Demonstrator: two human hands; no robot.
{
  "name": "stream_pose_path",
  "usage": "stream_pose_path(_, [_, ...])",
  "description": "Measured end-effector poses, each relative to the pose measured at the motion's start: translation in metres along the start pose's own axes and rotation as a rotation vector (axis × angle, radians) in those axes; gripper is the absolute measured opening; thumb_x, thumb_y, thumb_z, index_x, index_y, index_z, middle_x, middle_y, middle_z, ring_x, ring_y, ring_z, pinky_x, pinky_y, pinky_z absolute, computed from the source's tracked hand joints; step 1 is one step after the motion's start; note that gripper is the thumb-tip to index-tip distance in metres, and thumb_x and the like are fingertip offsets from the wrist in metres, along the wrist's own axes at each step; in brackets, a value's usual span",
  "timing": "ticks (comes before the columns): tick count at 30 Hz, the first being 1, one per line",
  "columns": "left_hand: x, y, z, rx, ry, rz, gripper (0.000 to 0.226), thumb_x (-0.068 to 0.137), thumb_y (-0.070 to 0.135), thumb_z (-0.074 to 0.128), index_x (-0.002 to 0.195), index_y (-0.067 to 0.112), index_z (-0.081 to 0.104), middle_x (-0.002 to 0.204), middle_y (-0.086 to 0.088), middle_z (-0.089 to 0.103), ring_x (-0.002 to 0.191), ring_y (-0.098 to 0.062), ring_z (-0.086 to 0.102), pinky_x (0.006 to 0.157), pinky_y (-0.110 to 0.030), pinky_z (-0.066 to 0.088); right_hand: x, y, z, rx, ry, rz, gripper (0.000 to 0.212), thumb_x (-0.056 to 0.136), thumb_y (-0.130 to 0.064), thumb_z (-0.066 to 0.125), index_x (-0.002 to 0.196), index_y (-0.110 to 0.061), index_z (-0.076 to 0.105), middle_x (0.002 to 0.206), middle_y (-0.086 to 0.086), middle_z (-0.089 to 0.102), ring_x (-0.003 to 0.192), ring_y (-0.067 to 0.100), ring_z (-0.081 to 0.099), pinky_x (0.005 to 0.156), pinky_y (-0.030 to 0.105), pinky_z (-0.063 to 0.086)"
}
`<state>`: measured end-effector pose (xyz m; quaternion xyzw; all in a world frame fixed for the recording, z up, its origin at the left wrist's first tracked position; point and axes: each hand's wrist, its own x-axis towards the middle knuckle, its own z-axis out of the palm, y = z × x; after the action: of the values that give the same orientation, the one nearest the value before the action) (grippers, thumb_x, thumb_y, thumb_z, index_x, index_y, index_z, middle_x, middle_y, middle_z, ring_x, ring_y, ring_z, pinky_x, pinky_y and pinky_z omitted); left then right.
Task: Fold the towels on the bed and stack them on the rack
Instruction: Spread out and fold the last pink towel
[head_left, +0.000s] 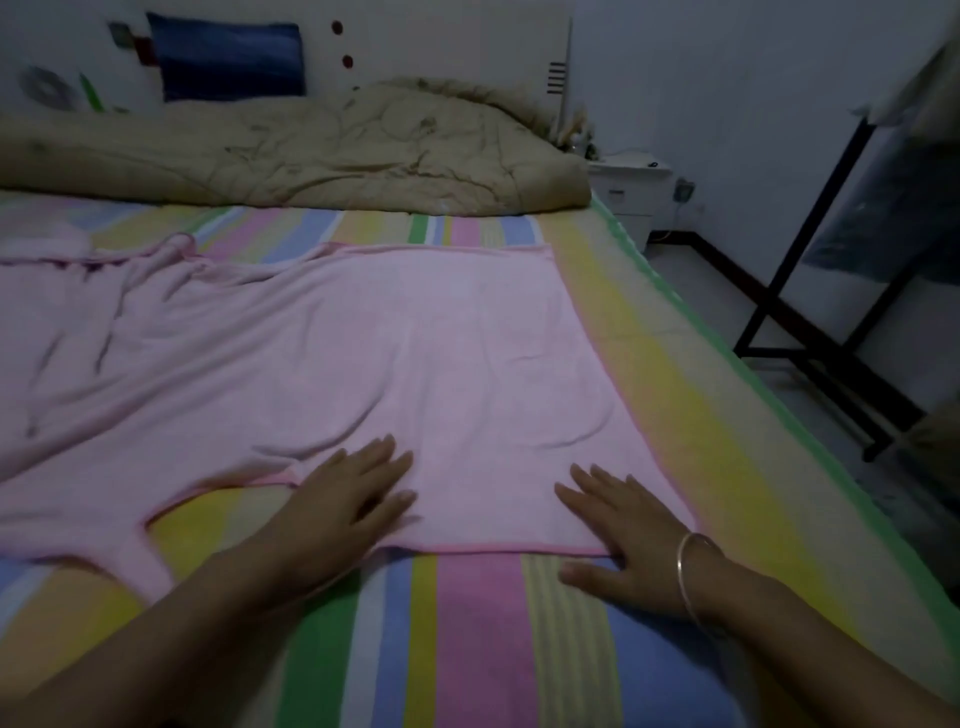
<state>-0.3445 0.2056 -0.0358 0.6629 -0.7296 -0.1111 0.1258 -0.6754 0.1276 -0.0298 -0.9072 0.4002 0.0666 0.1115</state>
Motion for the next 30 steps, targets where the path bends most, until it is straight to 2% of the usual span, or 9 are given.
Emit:
stream_pose_path(3, [-0.013,0.023,0.005,-0.007,-0.020,0.184,0.095,0.071,0.092,0.020,0.148,0.037,0.031,0.156,0.017,0.017,0.144,0.006,0.010,0.120,-0.026,0.006,-0.015,0.001,0.000,0.055,0.205,-0.119,0.074,0.080,-0.081,0.027,0.138,-0.039,0.045,0.151,-0.013,0.031,0.140,0.006,0.028,0.114,0.028,0.025])
stream_pose_path(4, [-0.017,0.028,0.007,0.025,-0.025,0.226,0.088,0.075,0.087,0.029,0.148,0.037,0.033,0.155,0.018,0.020,0.143,0.006,0.013,0.119,-0.027,0.008,-0.016,0.002,0.002,0.059,0.327,-0.181,0.059,0.087,-0.071,0.031,0.124,-0.035,0.061,0.138,-0.010,0.052,0.128,0.009,0.049,0.104,0.027,0.041])
stream_pose_path(6, [-0.017,0.034,0.016,0.091,0.046,0.297,0.068,0.083,0.070,0.043,0.140,0.033,0.048,0.149,0.014,0.039,0.137,0.000,0.035,0.115,-0.029,0.026,-0.013,0.004,0.003,0.070,0.479,-0.212,0.046,0.095,-0.057,0.033,0.096,-0.030,0.070,0.108,-0.011,0.070,0.100,0.013,0.066,0.078,0.029,0.057])
stream_pose_path(9, [-0.015,0.040,0.014,0.129,0.244,0.335,0.038,0.085,0.046,0.046,0.109,0.029,0.070,0.108,0.007,0.072,0.093,-0.014,0.069,0.076,-0.026,0.055,-0.010,0.000,-0.003,0.032,0.470,-0.178,0.030,0.091,-0.046,0.041,0.084,-0.025,0.062,0.087,-0.009,0.063,0.081,0.016,0.061,0.060,0.032,0.051])
stream_pose_path(12, [-0.014,0.048,0.007,0.171,0.271,0.297,0.033,0.085,0.044,0.045,0.087,0.025,0.072,0.078,0.000,0.072,0.068,-0.024,0.067,0.055,-0.025,0.047,-0.011,-0.006,-0.014,-0.057,0.332,-0.148,0.021,0.085,-0.038,0.041,0.084,-0.024,0.057,0.088,-0.005,0.060,0.082,0.021,0.059,0.062,0.028,0.040])
stream_pose_path(15, [-0.015,0.054,0.004,0.071,0.212,0.242,0.028,0.084,0.040,0.049,0.090,0.025,0.072,0.082,-0.003,0.072,0.077,-0.027,0.067,0.061,-0.027,0.044,-0.009,-0.010,-0.024,-0.102,0.105,-0.021,0.008,0.085,-0.037,0.047,0.079,-0.032,0.046,0.092,-0.005,0.063,0.082,0.021,0.057,0.067,0.027,0.037])
stream_pose_path(19, [-0.027,0.055,-0.003,-0.201,0.096,0.112,0.045,0.082,0.051,0.043,0.110,0.031,0.072,0.111,0.013,0.071,0.104,-0.004,0.065,0.090,-0.025,0.051,0.006,-0.038,-0.050,-0.209,-0.083,0.066,0.025,0.082,-0.054,0.053,0.091,-0.031,0.058,0.102,-0.005,0.065,0.091,0.019,0.059,0.075,0.027,0.044])
stream_pose_path(26, [-0.076,-0.051,-0.062,-0.277,0.602,-0.282,0.041,0.076,0.048,0.043,0.089,0.029,0.077,0.090,0.014,0.075,0.086,-0.004,0.067,0.078,-0.023,0.050,0.088,-0.191,-0.059,-0.172,0.209,-0.289,0.027,0.086,-0.038,0.054,0.111,-0.029,0.055,0.118,-0.003,0.057,0.111,0.021,0.054,0.083,0.030,0.043])
stream_pose_path(30, [-0.113,-0.159,-0.093,-0.264,0.787,-0.576,0.018,0.084,0.020,0.058,0.087,0.028,0.075,0.089,0.001,0.074,0.080,-0.018,0.068,0.074,-0.027,0.050,0.161,-0.296,-0.047,-0.026,0.304,-0.477,0.030,0.087,-0.026,0.053,0.117,-0.026,0.054,0.121,-0.002,0.051,0.115,0.018,0.046,0.083,0.032,0.042])
